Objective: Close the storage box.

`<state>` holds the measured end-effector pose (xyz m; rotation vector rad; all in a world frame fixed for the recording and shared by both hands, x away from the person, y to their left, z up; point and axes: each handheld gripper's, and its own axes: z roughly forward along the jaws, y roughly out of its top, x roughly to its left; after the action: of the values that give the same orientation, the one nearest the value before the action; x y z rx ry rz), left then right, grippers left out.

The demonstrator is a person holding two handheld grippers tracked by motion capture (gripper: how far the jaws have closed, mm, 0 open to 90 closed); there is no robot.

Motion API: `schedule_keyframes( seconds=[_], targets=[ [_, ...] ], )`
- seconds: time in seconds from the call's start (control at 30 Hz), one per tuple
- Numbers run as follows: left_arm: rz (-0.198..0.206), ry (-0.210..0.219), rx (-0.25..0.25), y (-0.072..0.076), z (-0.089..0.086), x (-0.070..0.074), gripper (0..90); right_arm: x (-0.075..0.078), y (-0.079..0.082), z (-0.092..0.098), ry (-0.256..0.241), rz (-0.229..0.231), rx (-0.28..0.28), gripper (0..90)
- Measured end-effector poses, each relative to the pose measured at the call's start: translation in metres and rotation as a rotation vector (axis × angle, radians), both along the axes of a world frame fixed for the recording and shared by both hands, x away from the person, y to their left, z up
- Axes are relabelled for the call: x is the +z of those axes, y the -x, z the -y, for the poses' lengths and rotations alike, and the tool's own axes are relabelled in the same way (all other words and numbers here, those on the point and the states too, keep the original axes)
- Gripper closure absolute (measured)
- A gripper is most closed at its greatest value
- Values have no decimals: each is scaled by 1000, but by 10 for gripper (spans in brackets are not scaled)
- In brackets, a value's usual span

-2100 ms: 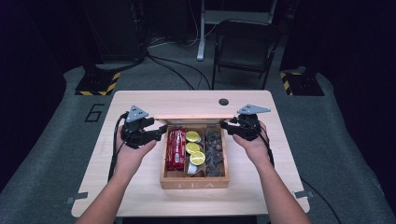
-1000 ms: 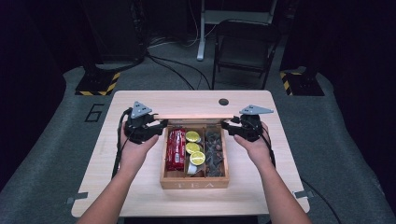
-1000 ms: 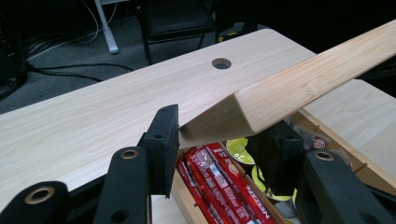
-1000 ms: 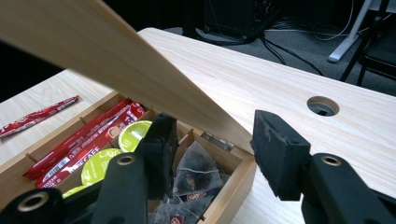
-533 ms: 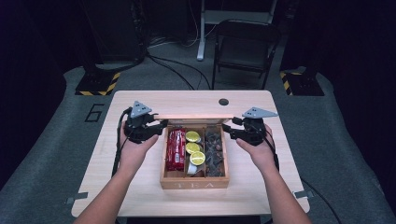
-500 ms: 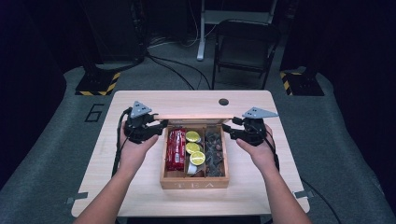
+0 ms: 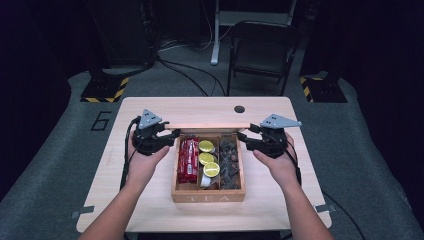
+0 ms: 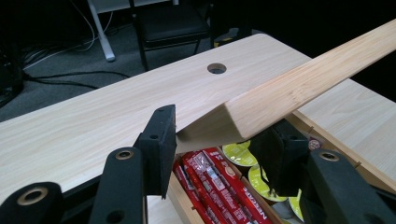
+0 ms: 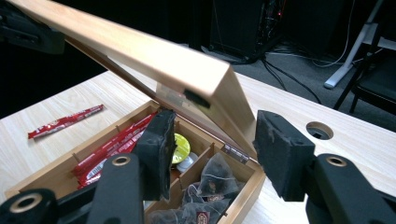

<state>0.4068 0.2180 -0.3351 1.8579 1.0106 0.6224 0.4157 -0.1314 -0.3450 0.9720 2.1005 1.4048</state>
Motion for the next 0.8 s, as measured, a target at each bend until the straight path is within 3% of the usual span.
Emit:
schedule_keyframes(
  seconds=[0.1, 0.3, 0.53, 0.8],
  targets=[
    [-7, 1, -8, 0, -1, 0, 508, 4, -2, 0, 1, 6, 0, 481],
    [-9, 2, -16, 1, -2, 0, 508, 8, -4, -1, -2, -28, 5, 491],
    [-11, 7, -28, 4, -3, -1, 503, 11, -1, -4, 53, -17, 25, 490],
    [-9, -7, -38, 8, -3, -3, 503, 10, 4, -2, 47, -22, 30, 490]
  ],
)
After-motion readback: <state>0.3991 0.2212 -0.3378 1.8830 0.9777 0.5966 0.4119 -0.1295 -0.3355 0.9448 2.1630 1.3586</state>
